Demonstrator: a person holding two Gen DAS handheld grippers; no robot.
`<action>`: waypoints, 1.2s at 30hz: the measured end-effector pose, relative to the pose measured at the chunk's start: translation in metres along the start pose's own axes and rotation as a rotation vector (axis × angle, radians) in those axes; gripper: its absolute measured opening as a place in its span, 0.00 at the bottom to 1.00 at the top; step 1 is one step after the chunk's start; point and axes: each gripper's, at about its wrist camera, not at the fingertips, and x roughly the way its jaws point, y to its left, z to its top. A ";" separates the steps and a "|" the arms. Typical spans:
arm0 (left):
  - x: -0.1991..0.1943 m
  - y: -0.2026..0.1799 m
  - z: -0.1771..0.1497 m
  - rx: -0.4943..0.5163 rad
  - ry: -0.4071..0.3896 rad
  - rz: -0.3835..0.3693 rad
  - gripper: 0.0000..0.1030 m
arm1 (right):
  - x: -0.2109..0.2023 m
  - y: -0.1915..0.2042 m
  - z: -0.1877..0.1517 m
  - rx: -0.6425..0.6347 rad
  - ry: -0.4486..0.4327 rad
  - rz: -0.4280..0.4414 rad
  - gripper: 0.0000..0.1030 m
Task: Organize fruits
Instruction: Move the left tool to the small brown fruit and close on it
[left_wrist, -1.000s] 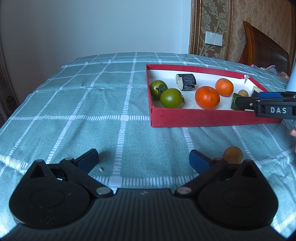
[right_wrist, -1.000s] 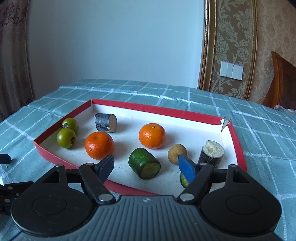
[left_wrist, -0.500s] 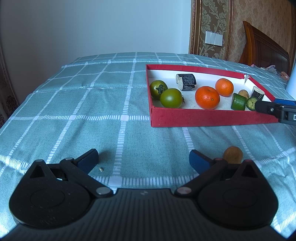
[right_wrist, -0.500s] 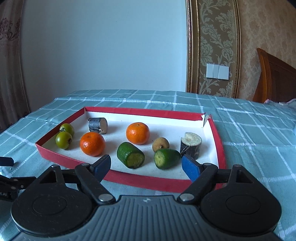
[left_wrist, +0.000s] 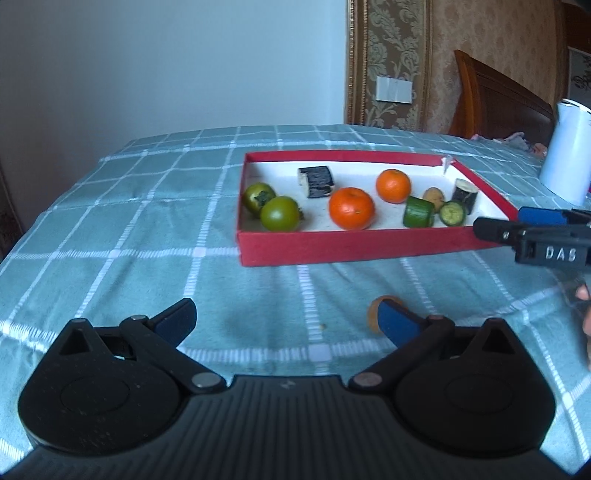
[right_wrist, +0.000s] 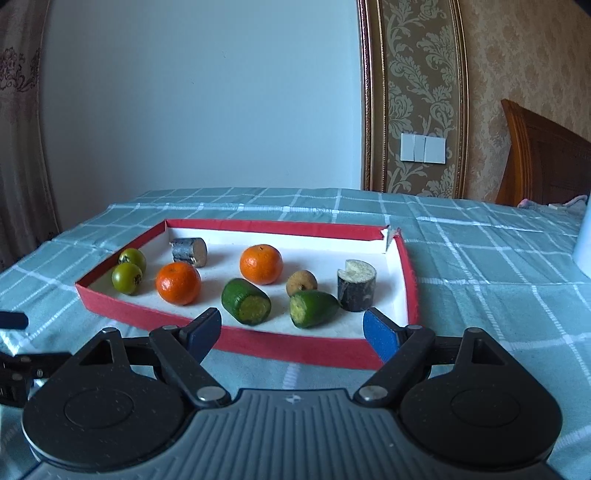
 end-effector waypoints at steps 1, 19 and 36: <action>0.000 -0.003 0.001 0.006 0.003 -0.008 1.00 | -0.001 -0.002 -0.002 -0.004 0.014 -0.010 0.82; 0.011 -0.039 0.002 0.107 -0.029 0.002 1.00 | 0.008 -0.028 -0.017 0.075 0.173 -0.011 0.87; 0.022 -0.040 0.001 0.056 0.036 -0.059 0.67 | 0.012 -0.021 -0.016 0.029 0.197 -0.027 0.91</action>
